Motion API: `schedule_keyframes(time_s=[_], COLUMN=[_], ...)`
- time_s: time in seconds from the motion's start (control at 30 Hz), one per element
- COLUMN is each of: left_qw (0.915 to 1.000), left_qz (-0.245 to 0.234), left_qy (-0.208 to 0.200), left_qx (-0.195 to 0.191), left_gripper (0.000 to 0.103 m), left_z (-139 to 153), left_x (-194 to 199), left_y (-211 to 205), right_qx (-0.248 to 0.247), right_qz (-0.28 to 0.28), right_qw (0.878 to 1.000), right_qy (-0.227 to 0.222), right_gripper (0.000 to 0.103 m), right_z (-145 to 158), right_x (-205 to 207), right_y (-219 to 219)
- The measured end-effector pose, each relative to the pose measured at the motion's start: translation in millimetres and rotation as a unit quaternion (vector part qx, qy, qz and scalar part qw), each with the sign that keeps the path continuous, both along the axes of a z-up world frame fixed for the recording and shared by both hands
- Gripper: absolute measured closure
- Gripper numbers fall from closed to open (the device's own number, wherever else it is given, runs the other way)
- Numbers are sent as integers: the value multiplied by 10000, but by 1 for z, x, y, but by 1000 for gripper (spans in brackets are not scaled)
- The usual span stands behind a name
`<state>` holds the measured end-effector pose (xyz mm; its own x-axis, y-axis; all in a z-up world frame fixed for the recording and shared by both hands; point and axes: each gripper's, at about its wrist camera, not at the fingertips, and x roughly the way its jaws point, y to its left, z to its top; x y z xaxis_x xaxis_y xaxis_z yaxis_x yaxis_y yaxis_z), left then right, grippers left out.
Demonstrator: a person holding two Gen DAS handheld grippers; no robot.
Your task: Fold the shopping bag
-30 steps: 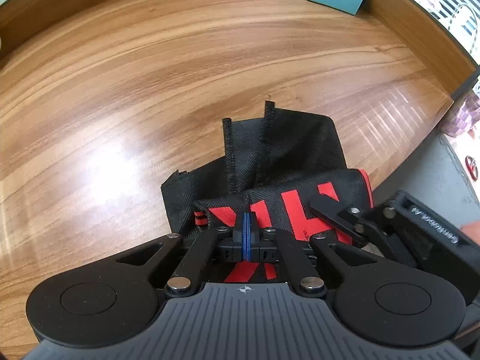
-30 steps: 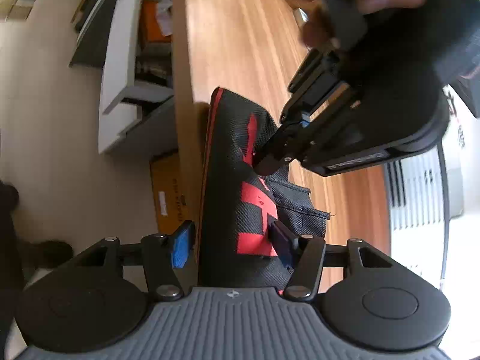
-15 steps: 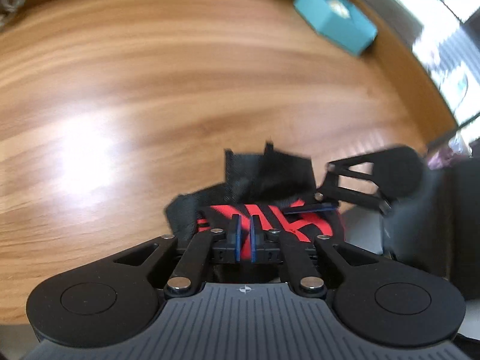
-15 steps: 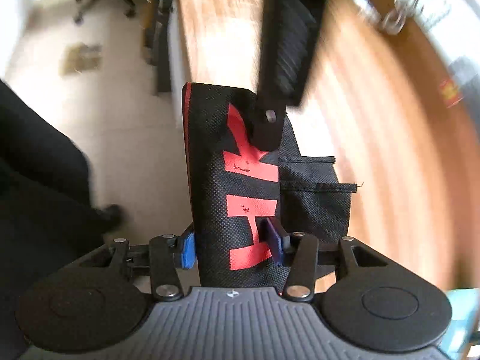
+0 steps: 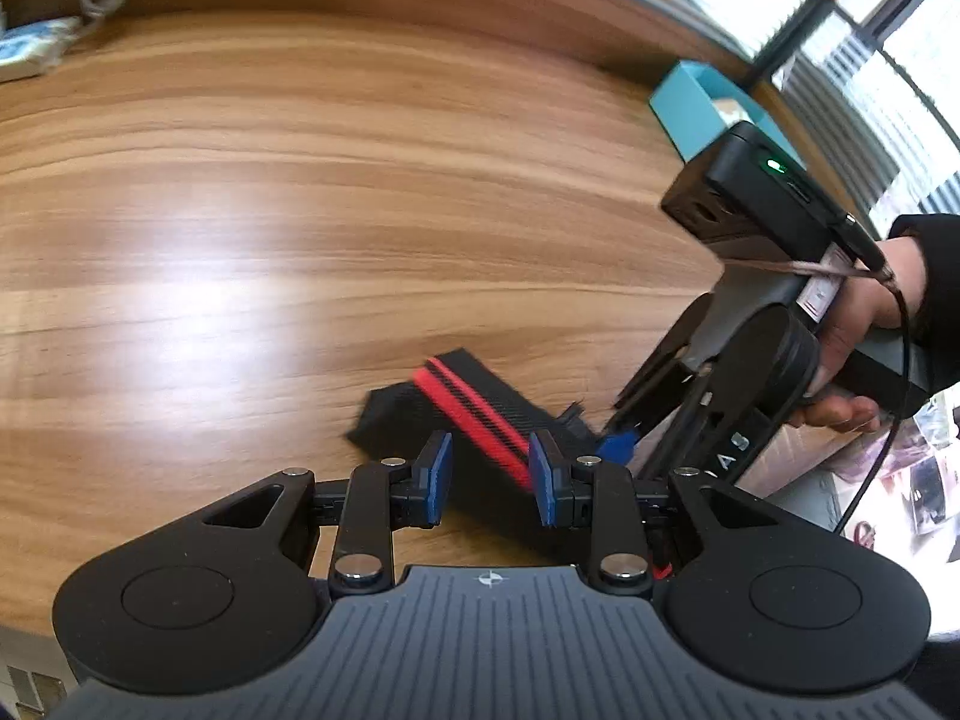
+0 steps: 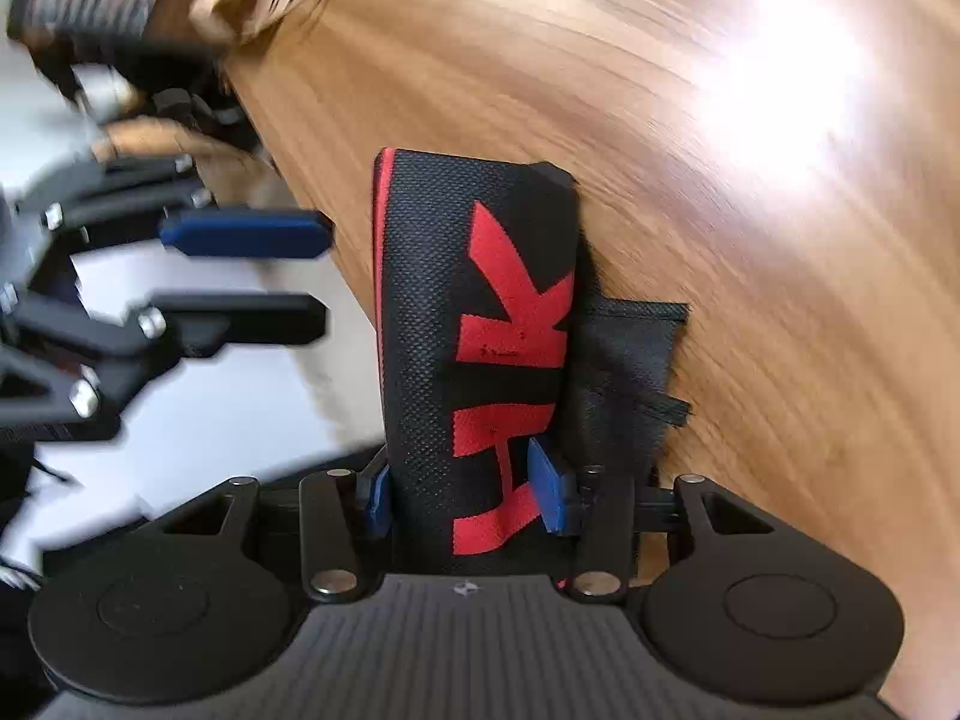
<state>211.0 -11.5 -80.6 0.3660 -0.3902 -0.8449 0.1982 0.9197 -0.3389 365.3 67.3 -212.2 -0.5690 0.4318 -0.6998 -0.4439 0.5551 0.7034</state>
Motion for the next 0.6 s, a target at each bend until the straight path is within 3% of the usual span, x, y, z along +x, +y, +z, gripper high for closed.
schedule_keyframes(time_s=[0.1, 0.17, 0.33, 0.4, 0.43, 0.53, 0.57, 0.6], left_qw=[9997, 9990, 9965, 9958, 9956, 9975, 9981, 9983], left_qz=[-86, -75, -142, -242, -263, -29, -2, -140], left_qy=[174, 410, 757, 813, 832, 700, 615, 513], left_qx=[136, 176, 330, 356, 353, -29, -14, 252], left_gripper=[65, 57, 51, 52, 58, 62, 67, 72], left_z=[-7, -13, -24, -23, -23, -10, -8, -9], left_x=[14, 24, 40, 45, 46, 43, 43, 42], left_y=[-13, -17, -25, -27, -26, -9, -7, -9], right_qx=[202, 257, 388, 429, 452, 524, 543, 554], right_qz=[-368, -508, -807, -876, -925, -981, -996, -1020], right_qw=[9975, 9954, 9891, 9878, 9867, 9860, 9860, 9857], right_qy=[568, 773, 1169, 1216, 1256, 1244, 1225, 1221], right_gripper=[53, 56, 65, 66, 66, 66, 66, 66], right_z=[-20, -32, -55, -55, -56, -51, -51, -52], right_x=[12, 15, 18, 18, 22, 20, 19, 19], right_y=[-17, -24, -38, -41, -42, -43, -43, -43])
